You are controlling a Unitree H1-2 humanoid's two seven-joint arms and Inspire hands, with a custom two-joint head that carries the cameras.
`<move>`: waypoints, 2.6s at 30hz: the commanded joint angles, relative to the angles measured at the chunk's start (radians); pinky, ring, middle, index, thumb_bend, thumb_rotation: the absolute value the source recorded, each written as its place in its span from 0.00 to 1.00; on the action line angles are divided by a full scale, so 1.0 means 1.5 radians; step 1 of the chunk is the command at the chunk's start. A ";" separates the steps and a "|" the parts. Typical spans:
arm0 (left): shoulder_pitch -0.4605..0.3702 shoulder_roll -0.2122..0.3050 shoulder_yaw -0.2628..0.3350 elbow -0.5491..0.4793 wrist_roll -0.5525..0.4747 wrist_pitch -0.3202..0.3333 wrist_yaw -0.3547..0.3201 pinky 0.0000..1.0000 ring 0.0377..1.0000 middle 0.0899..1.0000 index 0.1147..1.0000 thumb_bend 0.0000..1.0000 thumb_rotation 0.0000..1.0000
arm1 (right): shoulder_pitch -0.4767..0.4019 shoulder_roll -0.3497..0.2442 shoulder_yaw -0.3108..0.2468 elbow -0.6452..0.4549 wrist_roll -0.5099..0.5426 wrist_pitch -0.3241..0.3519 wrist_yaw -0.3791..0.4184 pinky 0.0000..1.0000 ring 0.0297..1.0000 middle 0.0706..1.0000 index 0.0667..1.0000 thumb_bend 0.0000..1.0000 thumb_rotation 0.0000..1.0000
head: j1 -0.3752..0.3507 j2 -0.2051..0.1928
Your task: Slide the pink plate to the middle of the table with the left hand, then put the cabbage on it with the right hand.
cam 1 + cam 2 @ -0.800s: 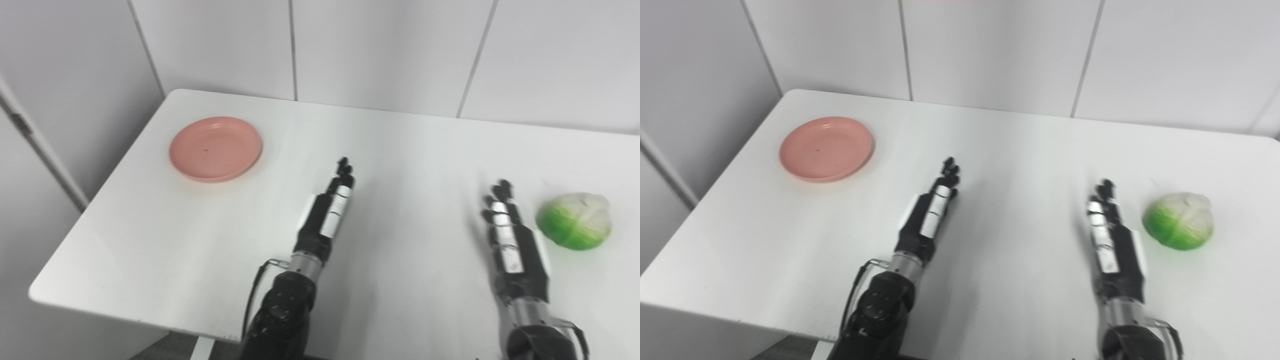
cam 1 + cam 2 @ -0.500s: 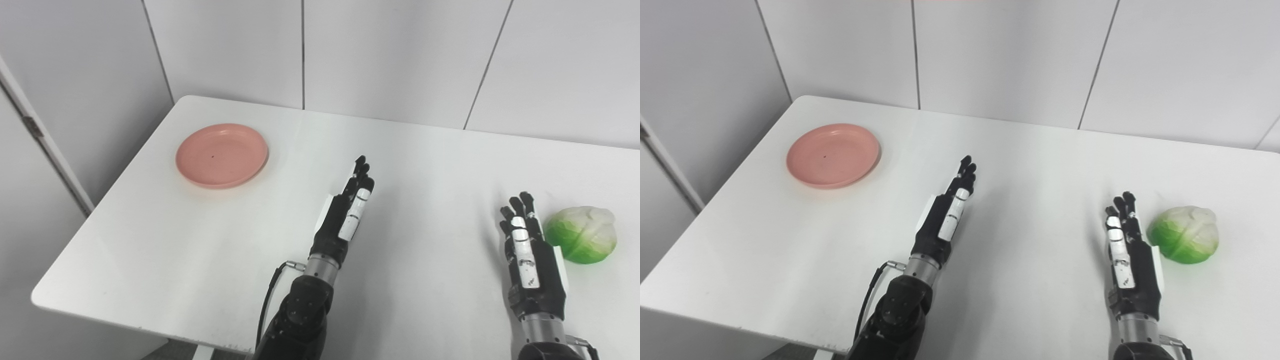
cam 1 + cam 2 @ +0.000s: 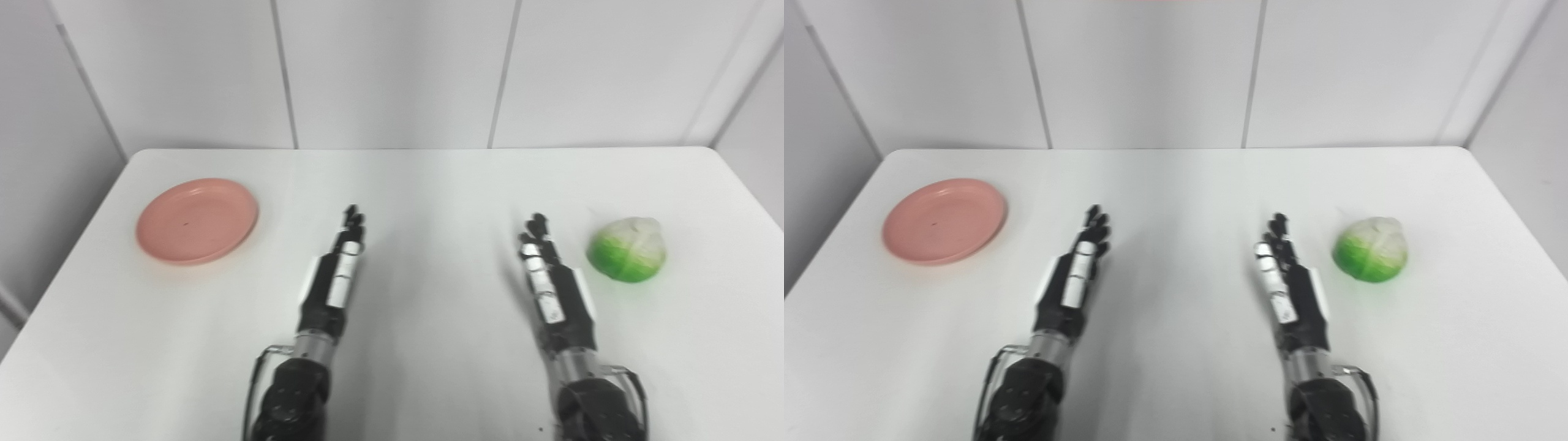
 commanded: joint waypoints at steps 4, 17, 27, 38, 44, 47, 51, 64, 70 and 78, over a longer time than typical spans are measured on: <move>-0.005 0.022 0.009 -0.022 -0.019 -0.002 -0.022 1.00 1.00 1.00 1.00 0.63 1.00 | -0.026 0.026 0.005 -0.007 -0.008 -0.020 -0.015 1.00 1.00 1.00 1.00 0.62 0.77 | 0.010 0.001; -0.031 -0.003 0.031 0.021 0.008 -0.060 0.037 0.97 0.98 1.00 0.99 0.66 1.00 | -0.008 0.002 -0.004 -0.004 0.031 -0.044 0.016 1.00 0.99 1.00 1.00 0.58 0.76 | 0.176 -0.056; -0.107 -0.011 0.079 0.054 -0.019 -0.081 0.065 1.00 1.00 1.00 1.00 0.67 1.00 | 0.000 -0.046 -0.021 0.048 0.050 -0.097 0.044 1.00 0.98 0.99 1.00 0.67 0.81 | 0.302 -0.124; -0.160 0.028 0.137 0.058 -0.060 -0.085 0.064 1.00 1.00 1.00 1.00 0.73 1.00 | 0.013 -0.052 -0.028 0.053 0.080 -0.103 0.056 1.00 0.99 0.99 1.00 0.58 0.81 | 0.328 -0.160; -0.171 0.059 0.153 0.054 -0.075 -0.072 0.060 1.00 1.00 1.00 1.00 0.75 0.98 | 0.018 -0.049 -0.029 0.049 0.071 -0.097 0.050 1.00 0.98 0.98 1.00 0.57 0.82 | 0.325 -0.162; -0.182 0.077 0.174 0.040 -0.083 -0.051 0.076 1.00 1.00 1.00 1.00 0.75 1.00 | 0.016 -0.048 -0.030 0.051 0.067 -0.096 0.046 1.00 0.98 0.98 1.00 0.61 0.81 | 0.329 -0.167; -0.188 0.101 0.197 0.028 -0.089 -0.044 0.083 1.00 1.00 1.00 1.00 0.75 1.00 | 0.018 -0.048 -0.031 0.054 0.079 -0.111 0.055 1.00 0.98 0.98 1.00 0.57 0.78 | 0.332 -0.168; -0.208 0.185 0.247 0.062 -0.066 -0.040 0.125 0.92 0.89 0.89 0.89 0.78 1.00 | 0.025 -0.051 -0.032 0.043 0.107 -0.104 0.072 1.00 1.00 1.00 1.00 0.51 0.76 | 0.355 -0.173; -0.219 0.218 0.290 0.118 -0.098 -0.068 0.125 0.81 0.80 0.79 0.80 0.76 1.00 | 0.016 -0.056 -0.035 0.061 0.100 -0.106 0.072 1.00 1.00 0.99 1.00 0.53 0.80 | 0.358 -0.178; -0.227 0.260 0.309 0.221 -0.094 -0.136 0.134 0.79 0.77 0.75 0.75 0.79 1.00 | 0.016 -0.058 -0.036 0.067 0.114 -0.119 0.087 1.00 1.00 1.00 1.00 0.48 0.79 | 0.362 -0.182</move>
